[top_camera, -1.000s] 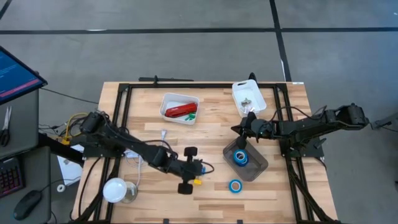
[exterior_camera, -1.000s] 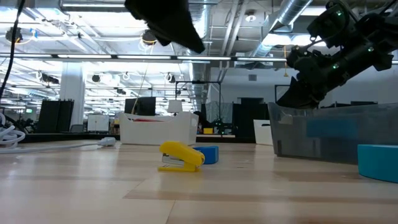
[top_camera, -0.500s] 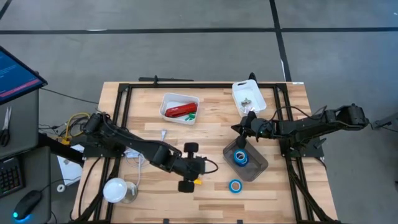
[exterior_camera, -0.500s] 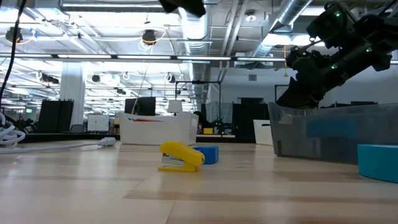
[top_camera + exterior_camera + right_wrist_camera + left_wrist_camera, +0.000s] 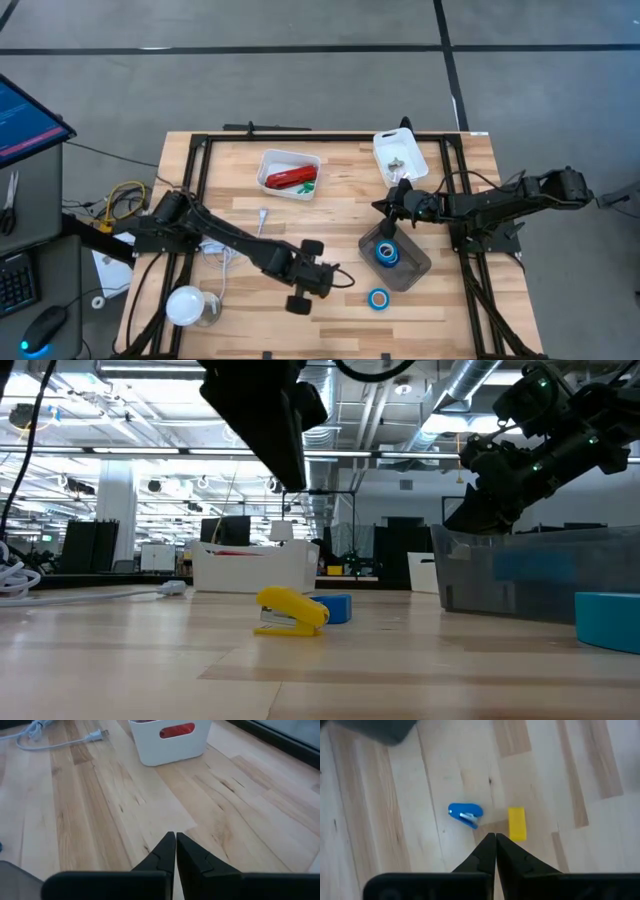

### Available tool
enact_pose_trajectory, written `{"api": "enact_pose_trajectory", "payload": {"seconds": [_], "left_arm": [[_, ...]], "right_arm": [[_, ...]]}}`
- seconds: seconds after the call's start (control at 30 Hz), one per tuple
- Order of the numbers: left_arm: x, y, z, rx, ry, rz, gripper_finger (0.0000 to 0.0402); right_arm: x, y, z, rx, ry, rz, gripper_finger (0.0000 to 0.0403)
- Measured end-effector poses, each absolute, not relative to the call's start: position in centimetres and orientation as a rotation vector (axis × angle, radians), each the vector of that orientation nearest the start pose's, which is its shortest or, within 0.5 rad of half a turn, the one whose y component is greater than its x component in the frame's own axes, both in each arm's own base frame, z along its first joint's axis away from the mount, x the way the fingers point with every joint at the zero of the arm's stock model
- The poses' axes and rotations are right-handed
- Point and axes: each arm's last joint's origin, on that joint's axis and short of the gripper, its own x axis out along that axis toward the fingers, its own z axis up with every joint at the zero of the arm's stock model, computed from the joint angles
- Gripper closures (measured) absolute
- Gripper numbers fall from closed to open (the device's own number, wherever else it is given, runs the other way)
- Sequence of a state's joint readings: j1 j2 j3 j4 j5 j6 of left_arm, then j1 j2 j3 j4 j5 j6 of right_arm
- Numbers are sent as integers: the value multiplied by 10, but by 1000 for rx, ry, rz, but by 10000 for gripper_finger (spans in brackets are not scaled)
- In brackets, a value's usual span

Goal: Pick and place Stapler, Stapler remover, tape
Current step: Put the yellow small stapler into the left white bin

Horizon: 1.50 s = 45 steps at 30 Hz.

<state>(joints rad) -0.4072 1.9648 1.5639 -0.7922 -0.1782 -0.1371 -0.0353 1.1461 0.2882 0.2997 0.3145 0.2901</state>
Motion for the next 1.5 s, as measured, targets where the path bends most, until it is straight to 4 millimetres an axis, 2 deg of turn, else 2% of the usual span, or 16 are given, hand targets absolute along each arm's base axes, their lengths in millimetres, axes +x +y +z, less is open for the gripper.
{"api": "enact_pose_trajectory", "payload": {"seconds": [0.17,0.3,0.53,0.87,1.1,1.3,1.5], "left_arm": [[377,-153,220,193,1140,-135,381],[381,-149,219,101,1145,-191,343],[379,-150,199,75,1142,-244,275],[371,-149,175,60,1144,-242,215],[369,-149,160,3,1096,-268,196],[361,-146,145,-27,1128,-240,195],[362,-146,138,-41,1054,-248,195]], "right_arm": [[197,-16,147,201,503,-418,395],[197,-16,147,201,503,-418,395],[197,-16,147,202,503,-418,395],[197,-16,147,201,503,-418,395],[197,-16,147,201,503,-418,395],[197,-16,147,201,503,-417,395],[197,-16,147,201,504,-417,395]]}}
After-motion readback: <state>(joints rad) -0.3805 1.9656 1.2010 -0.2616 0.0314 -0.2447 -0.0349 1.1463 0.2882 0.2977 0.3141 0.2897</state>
